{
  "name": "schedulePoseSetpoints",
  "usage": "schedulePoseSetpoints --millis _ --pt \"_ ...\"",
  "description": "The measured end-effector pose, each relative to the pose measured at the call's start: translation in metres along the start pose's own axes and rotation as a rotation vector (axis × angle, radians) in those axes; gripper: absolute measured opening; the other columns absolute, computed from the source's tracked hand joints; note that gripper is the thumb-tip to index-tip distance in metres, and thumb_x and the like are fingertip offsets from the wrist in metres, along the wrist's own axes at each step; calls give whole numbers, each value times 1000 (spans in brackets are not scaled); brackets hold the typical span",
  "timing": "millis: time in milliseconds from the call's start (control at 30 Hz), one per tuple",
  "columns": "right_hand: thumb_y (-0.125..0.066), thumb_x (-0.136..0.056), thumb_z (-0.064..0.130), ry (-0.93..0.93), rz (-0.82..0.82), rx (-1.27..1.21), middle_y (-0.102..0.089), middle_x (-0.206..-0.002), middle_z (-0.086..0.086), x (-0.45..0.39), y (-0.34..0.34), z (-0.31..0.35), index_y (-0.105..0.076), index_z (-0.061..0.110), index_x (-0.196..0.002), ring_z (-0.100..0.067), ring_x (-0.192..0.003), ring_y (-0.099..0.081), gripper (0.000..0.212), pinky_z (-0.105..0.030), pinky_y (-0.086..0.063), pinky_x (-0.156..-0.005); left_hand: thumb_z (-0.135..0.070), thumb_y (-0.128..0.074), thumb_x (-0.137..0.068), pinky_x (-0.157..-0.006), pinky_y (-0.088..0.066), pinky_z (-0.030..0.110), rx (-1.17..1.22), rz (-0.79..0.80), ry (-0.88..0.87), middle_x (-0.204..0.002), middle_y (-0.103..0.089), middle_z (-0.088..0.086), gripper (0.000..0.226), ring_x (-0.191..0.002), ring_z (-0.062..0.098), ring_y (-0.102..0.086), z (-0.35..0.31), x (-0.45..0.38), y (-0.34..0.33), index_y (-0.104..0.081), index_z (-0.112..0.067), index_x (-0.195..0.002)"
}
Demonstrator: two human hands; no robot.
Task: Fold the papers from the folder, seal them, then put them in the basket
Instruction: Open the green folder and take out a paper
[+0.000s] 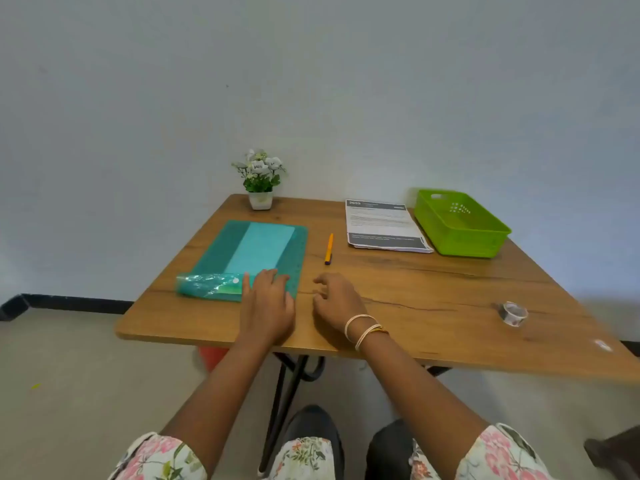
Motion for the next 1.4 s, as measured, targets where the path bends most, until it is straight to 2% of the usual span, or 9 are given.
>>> schedulePoseSetpoints --millis 200,467,733,833,933,1033,1133,1300,1400 --pt "-63 -86 37 77 123 49 -47 -140 -6 -18 -33 43 -39 18 -141 -24 -128 -45 63 -43 -39 -105 -35 -53 -89 -113 -2 61 -50 85 138 -152 -32 12 56 -145 28 -20 59 -5 6 -41 -18 -142" --pt "-72 -80 37 58 146 42 -57 -131 -4 -28 -49 56 -43 18 -140 -24 -121 -51 70 -41 -42 -102 -43 -52 -90 -112 -8 61 -71 138 147 -134 -40 9 58 -129 25 -39 75 -8 2 -36 -20 -142" --pt "-75 -77 19 -16 16 -133 -64 -121 -5 -26 -29 34 -64 17 -117 -21 -110 -60 42 -34 -50 -95 -37 -46 -95 -108 -31 50 60 -124 259 -139 -35 23 43 -133 36 -31 75 -2 11 -53 -12 -130" --pt "-74 -78 14 -42 -19 -154 -66 -110 -3 -27 -17 16 -66 18 -103 -19 -102 -62 27 -30 -52 -89 -34 -44 -96 -110 -25 53 69 -281 208 -131 -47 19 36 -128 33 -40 73 -4 27 -60 -13 -120" --pt "-74 -78 13 -47 4 -145 -65 -99 -1 -28 -7 0 -66 16 -94 -14 -89 -58 18 -28 -51 -83 -32 -41 -97 -114 -15 52 99 -298 177 -117 -60 9 34 -113 26 -54 75 -16 36 -63 -13 -115" --pt "-74 -79 13 -82 128 -122 -60 -97 1 -33 -9 -9 -64 11 -102 -14 -89 -58 26 -21 -47 -75 -27 -47 -97 -103 -35 44 196 -91 142 -113 -66 6 28 -104 25 -59 74 -35 27 -65 -14 -114" --pt "-75 -76 16 -142 266 -61 -60 -119 -7 -45 -16 -12 -55 9 -118 -22 -105 -60 47 -28 -51 -84 -31 -42 -100 -87 -46 36 137 237 133 -116 -66 4 32 -102 22 -59 71 -43 0 -66 -18 -117" --pt "-71 -81 38 -89 362 148 -53 -123 -6 -66 -18 16 -49 11 -129 -24 -113 -54 60 -32 -45 -89 -29 -43 -99 -81 -44 32 112 358 156 -121 -65 5 33 -105 22 -58 76 -48 -9 -66 -21 -122" --pt "-73 -76 49 -46 413 210 -63 -114 -5 -79 -37 33 -59 10 -121 -22 -99 -59 62 -33 -50 -85 -29 -44 -99 -82 -45 33 79 398 143 -123 -63 4 32 -107 22 -57 78 -50 -11 -65 -25 -123"
Point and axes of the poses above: each hand's wrist, its own x-axis away from the middle knuckle, its own y-axis out of the back of the hand, z = x × y, the point moved 9 cm from there along -x, towards the middle knuckle
